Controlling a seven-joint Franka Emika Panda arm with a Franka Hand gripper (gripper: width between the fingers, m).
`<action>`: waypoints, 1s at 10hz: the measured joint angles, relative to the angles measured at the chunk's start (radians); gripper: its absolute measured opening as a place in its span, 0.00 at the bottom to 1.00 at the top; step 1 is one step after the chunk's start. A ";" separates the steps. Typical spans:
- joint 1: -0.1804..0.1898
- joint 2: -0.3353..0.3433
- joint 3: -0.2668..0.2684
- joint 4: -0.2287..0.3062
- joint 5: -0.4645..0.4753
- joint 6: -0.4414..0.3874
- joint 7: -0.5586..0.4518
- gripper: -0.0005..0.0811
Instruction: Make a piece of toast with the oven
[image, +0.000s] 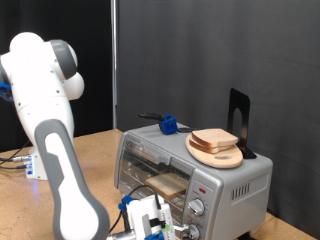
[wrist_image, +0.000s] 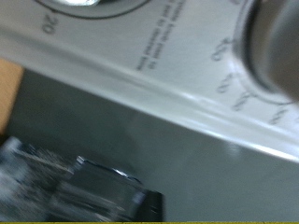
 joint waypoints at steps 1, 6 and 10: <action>-0.011 0.019 0.009 0.002 0.025 -0.036 -0.100 0.01; -0.035 0.039 0.024 0.007 0.054 -0.060 -0.234 0.01; -0.004 -0.028 -0.008 0.006 -0.031 0.076 0.163 0.01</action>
